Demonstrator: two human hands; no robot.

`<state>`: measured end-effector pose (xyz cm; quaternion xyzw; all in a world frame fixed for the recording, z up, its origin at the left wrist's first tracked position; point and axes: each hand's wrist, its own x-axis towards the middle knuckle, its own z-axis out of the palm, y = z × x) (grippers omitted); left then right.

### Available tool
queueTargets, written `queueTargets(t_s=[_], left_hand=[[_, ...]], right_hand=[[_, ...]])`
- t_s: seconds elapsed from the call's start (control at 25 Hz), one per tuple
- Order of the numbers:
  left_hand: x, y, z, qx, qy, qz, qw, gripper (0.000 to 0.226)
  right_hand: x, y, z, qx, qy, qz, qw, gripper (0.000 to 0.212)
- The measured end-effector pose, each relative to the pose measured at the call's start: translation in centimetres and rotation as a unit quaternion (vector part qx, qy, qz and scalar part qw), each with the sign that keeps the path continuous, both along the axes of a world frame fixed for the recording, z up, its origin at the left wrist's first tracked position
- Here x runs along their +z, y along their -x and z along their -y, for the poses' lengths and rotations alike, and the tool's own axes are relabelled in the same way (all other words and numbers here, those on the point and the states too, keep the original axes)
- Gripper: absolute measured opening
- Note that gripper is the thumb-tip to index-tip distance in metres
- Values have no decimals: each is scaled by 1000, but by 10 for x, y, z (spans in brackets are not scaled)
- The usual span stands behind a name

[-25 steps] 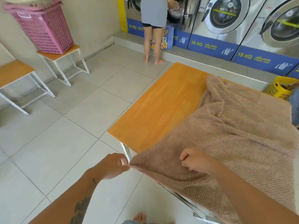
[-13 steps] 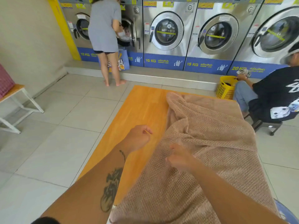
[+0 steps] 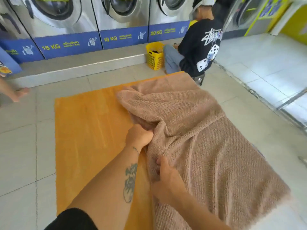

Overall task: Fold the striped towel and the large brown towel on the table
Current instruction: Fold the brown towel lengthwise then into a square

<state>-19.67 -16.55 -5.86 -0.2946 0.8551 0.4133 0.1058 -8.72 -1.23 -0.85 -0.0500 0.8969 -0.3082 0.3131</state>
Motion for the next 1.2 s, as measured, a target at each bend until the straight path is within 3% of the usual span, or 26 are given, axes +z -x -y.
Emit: queueTargets(t_s=[0.12,0.24,0.32,0.48,0.56,0.68,0.8,0.88,1.0,1.08,1.2], left_hand=[[-3,-4,-8,-4,40,-6,999,9],[-1,-19,20,125,-37,-80,988,8],[-1,-36,58,198,-37,-104,974,12],[12,-85,121,240,17,-115,964,20],[17,-106,131,240,11,-105,965,19],[29,-142,116,213,-109,-46,970,23],[33,-176,86,150,-117,8,982,24],[31,-193,66,100,-94,29,990,37],[27,-212,47,45,-72,46,995,63],[25,-222,39,14,-56,18,998,63],[22,-228,45,-13,-48,-7,999,79]], right_hand=[[1,3,-11,-156,106,57,980,40],[9,10,-26,-279,233,128,923,37],[12,13,-31,-287,249,141,914,32],[-1,-12,-31,-141,67,-7,988,15],[-3,-39,-23,-49,-7,-84,995,22],[8,-95,-16,48,-42,-158,985,41],[4,-144,-21,80,-21,-163,983,40],[-3,-170,-26,93,-37,-113,989,37],[-10,-197,-20,113,-118,-56,985,57],[-11,-212,-5,119,-180,-83,973,64],[-19,-225,10,95,-240,-137,956,58]])
